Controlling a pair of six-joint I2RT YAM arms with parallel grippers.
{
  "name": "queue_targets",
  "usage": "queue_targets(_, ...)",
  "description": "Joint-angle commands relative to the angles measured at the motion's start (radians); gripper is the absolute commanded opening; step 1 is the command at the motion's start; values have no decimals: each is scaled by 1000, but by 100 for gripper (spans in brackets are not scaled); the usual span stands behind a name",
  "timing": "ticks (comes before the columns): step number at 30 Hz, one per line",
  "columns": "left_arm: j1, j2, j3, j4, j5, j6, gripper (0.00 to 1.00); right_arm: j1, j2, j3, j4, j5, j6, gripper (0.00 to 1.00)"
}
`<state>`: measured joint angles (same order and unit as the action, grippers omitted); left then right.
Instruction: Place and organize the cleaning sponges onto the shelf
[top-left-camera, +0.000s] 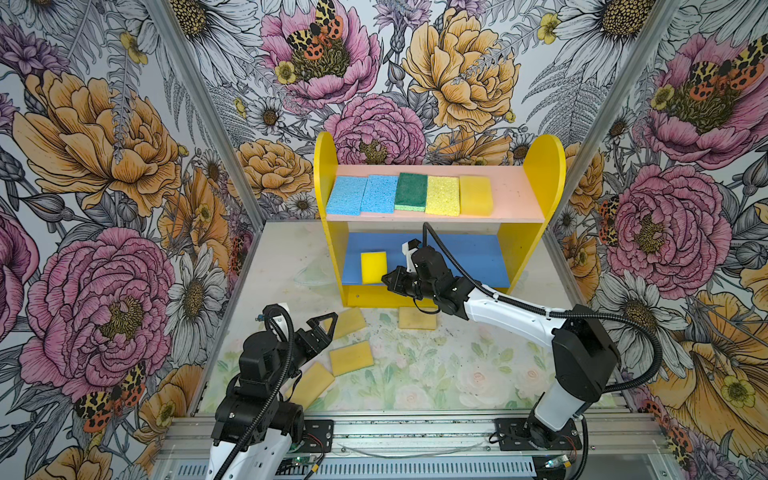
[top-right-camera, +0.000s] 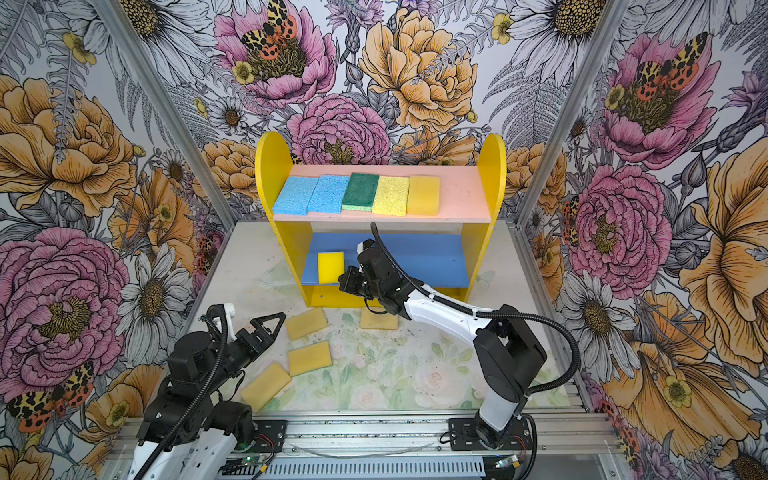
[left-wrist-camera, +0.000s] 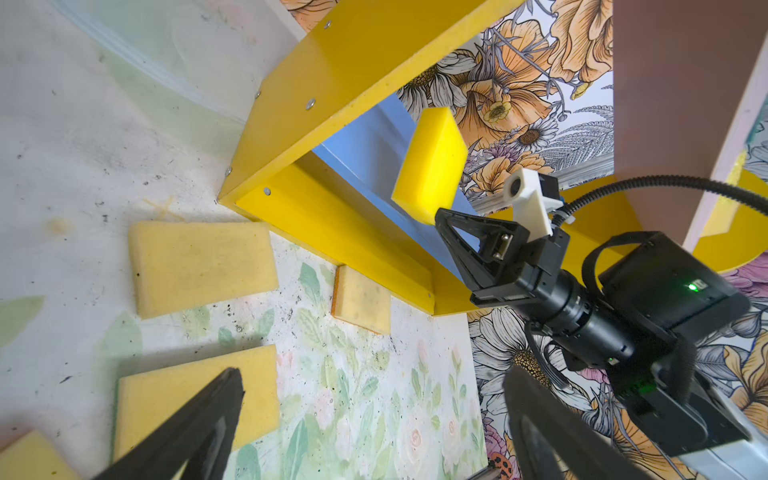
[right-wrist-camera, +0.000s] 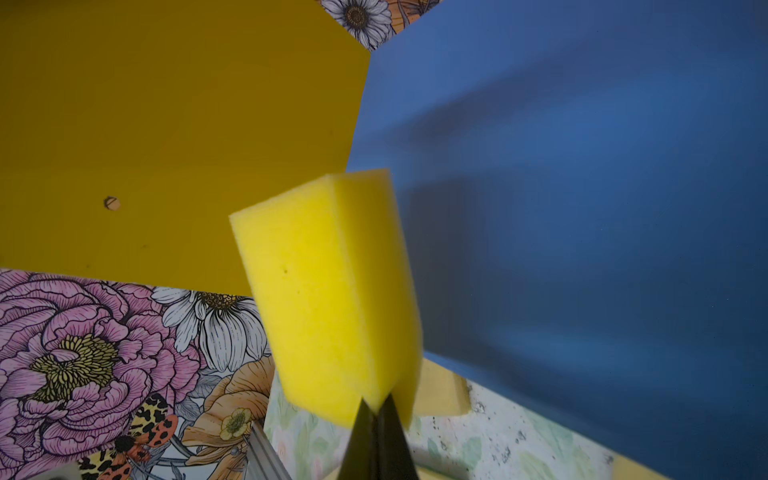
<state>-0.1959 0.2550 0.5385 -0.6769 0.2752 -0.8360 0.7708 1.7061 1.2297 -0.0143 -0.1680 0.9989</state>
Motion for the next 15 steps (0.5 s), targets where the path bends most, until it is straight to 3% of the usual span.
queue_targets(1,-15,1,35,-52,-46,52,99,-4,47,30,100,30,27,0)
queue_targets(10,-27,-20,30,-62,-55,43,99,17,125,116,81,7,39,5)
queue_targets(15,-34,-20,26,-61,-60,43,99,17,139,120,84,13,49,28)
